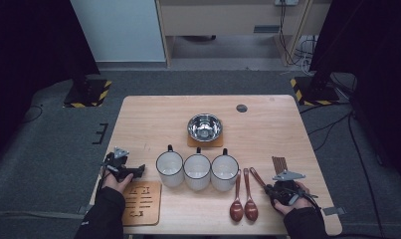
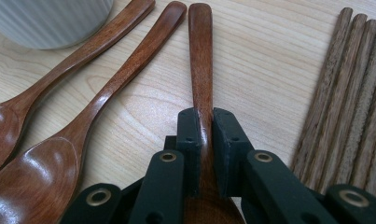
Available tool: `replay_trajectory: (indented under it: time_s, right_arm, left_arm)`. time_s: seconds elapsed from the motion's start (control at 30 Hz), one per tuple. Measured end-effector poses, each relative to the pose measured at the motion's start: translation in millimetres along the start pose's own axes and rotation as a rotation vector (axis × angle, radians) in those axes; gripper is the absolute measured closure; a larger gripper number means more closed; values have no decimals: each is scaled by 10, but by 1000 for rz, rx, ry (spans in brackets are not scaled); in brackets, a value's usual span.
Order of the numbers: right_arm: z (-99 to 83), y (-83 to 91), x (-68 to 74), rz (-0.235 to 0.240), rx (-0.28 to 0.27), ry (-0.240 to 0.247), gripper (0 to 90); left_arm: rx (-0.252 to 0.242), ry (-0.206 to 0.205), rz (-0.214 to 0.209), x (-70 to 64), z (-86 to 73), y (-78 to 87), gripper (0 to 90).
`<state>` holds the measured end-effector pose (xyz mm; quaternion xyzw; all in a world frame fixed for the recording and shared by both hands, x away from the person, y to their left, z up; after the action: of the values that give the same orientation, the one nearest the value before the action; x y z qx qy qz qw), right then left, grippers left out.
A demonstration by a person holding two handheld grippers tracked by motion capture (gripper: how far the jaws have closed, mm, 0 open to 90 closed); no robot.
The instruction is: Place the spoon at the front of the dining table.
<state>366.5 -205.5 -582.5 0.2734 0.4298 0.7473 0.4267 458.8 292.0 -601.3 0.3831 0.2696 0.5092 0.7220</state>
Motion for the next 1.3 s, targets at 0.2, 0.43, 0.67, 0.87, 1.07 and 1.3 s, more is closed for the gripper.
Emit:
replay_trajectory:
  time_s: [0.2, 0.43, 0.67, 0.87, 1.07, 1.3]
  right_arm:
    - [33, 53, -22, 8, -23, -13, 818]
    - [86, 118, -36, 9, -59, -25, 817]
    - [138, 193, -85, 10, -100, -35, 817]
    - [185, 266, -123, 8, -134, -42, 817]
    - [228, 330, -141, 7, -160, -48, 817]
    - [251, 372, -141, 11, -173, -51, 817]
  left_arm:
    - [0, 0, 0, 0, 0, 0, 0]
    - [0, -2, -1, 1, 0, 1, 0]
    - [0, -2, -1, 1, -1, 1, 0]
    - [0, -8, -8, 5, -4, 6, 0]
    - [8, -8, -10, 45, -13, 48, 66]
    - [22, 22, -23, 79, -4, 122, 156]
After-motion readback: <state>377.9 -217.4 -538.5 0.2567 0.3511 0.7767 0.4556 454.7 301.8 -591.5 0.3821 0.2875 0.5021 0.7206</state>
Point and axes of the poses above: each handheld gripper's, and its own axes: y roughly backward along the jaws, z roughly out of its top, x roughly to its left, the point moved 9 cm from there along -y, roughly forward along the jaws, and after that the axes turned 10 degrees about x, right-handed, at the moved point
